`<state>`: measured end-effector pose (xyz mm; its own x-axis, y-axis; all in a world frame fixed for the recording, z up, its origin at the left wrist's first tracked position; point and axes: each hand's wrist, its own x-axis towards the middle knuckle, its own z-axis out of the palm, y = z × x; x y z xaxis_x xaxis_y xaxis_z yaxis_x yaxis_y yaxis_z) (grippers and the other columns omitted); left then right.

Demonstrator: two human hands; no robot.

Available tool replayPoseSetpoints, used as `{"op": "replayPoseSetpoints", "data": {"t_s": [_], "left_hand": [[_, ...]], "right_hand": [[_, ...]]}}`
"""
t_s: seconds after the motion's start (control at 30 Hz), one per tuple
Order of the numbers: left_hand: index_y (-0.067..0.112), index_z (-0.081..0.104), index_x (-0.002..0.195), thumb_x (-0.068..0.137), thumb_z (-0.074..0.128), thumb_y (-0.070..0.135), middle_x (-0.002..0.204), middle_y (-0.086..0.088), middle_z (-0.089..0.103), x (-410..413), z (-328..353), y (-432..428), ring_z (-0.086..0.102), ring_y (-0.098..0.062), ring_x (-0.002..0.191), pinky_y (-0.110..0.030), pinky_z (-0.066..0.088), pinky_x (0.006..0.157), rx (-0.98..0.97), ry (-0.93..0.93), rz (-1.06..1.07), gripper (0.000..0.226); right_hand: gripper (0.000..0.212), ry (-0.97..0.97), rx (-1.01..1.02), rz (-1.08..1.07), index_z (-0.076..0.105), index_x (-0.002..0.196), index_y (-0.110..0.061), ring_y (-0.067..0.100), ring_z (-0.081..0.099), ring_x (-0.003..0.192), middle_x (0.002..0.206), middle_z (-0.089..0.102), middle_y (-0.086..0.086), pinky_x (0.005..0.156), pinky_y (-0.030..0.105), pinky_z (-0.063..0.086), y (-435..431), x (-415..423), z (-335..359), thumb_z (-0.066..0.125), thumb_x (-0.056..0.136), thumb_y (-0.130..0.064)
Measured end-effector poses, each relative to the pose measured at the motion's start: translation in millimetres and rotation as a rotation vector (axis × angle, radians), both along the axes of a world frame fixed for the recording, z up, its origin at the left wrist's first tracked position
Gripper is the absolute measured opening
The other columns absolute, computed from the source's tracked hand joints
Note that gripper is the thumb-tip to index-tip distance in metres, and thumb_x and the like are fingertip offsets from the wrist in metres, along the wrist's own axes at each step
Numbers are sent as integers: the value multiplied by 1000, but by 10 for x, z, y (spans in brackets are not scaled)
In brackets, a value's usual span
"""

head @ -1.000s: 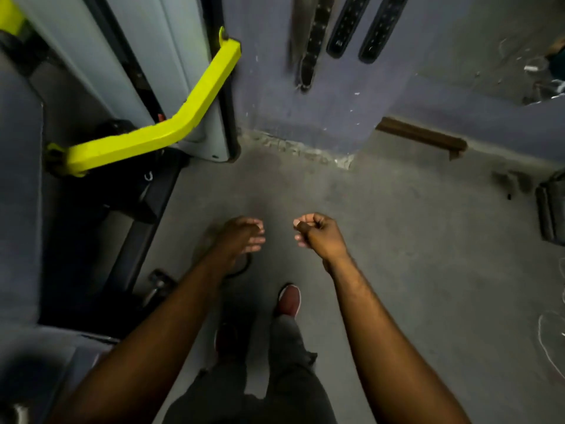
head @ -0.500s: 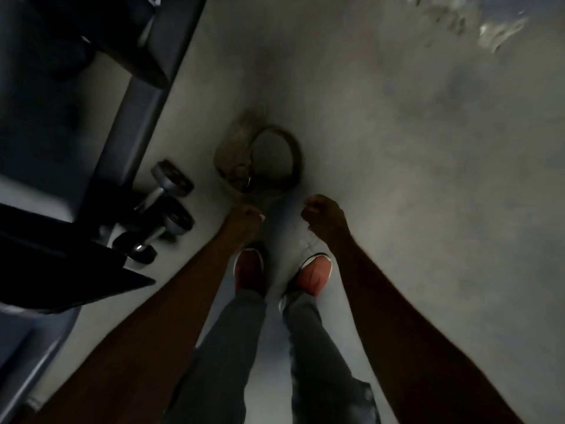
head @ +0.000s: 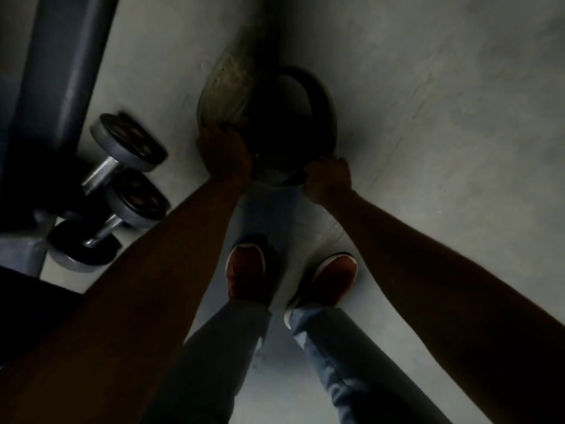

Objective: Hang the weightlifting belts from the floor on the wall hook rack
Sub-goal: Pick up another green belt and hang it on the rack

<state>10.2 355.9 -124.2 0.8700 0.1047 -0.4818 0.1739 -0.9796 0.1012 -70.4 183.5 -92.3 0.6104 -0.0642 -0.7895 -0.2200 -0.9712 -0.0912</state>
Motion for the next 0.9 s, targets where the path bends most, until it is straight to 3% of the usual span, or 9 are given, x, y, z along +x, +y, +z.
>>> {"op": "replayPoseSetpoints", "data": {"t_s": [0.07, 0.17, 0.3, 0.4, 0.5, 0.57, 0.67, 0.77, 0.9], "left_hand": [[0, 39, 146, 104, 42, 20, 151, -21, 41, 31, -80, 8, 37, -37, 140, -36, 28, 117, -75, 56, 43, 47], [2, 39, 148, 104, 45, 20, 150, -14, 42, 15, -42, 35, 40, -22, 137, 2, 31, 94, -260, -82, 116, 47], [12, 36, 151, 103, 42, 41, 156, -15, 37, -74, 165, -28, 33, -31, 144, -34, 23, 119, -286, -89, 52, 57], [8, 64, 126, 98, 55, 26, 135, -20, 59, -48, 717, -324, 50, -39, 130, -47, 31, 113, -291, -194, -382, 34], [11, 73, 113, 92, 60, 20, 124, -19, 66, 57, 1278, -612, 57, -41, 120, -46, 42, 105, -476, -238, -616, 26], [10, 73, 107, 85, 56, 24, 112, -19, 69, 135, 1656, -808, 62, -42, 111, -48, 47, 101, -567, -335, -581, 31], [11, 53, 137, 89, 59, 43, 139, -18, 53, 266, 2226, -1062, 48, -37, 131, -42, 27, 113, -364, -333, -359, 58], [14, 21, 155, 82, 62, 60, 153, -14, 40, 472, 2845, -1255, 42, -28, 139, -42, 34, 117, -631, -96, 74, 95], [-8, 52, 134, 95, 54, 1, 131, -20, 60, 511, 3676, -1546, 63, 0, 105, -22, 46, 103, -813, 179, -106, 40]], "right_hand": [[47, 16, 56, -58, 51, 141, -15, 33, 41, 140, 147, 51, 12, 115, 44, 32, -41, -6, 11, 58, 96, -27], [51, -189, 129, -140, 53, 139, -12, 40, 50, 132, 141, 56, 17, 105, 52, 45, -79, 43, 141, 66, 91, -24], [56, -664, 0, -40, 56, 132, -6, 47, 64, 113, 126, 65, 24, 92, 59, 52, -111, 266, 480, 60, 84, -34], [63, -563, 41, 125, 47, 147, -17, 42, 49, 134, 149, 50, 16, 109, 60, 36, -274, 462, 838, 38, 91, -44], [51, -275, 161, -21, 41, 151, -28, 30, 46, 138, 153, 48, 6, 112, 41, 35, -572, 495, 1226, 45, 101, -37], [49, -237, 178, -186, 45, 149, -23, 30, 54, 131, 145, 56, 8, 104, 36, 42, -743, 436, 1490, 52, 102, -34], [59, -248, 380, -524, 47, 145, -19, 30, 59, 124, 136, 63, 9, 98, 32, 44, -925, 358, 1869, 68, 92, -37], [69, -286, 698, -914, 59, 137, -23, 21, 60, 126, 135, 65, 2, 111, 39, 45, -1118, 212, 2330, 81, 76, -49], [51, -355, 992, -1089, 59, 138, -17, 20, 62, 126, 135, 66, 5, 109, 44, 49, -1308, -11, 3035, 74, 90, -19]]}}
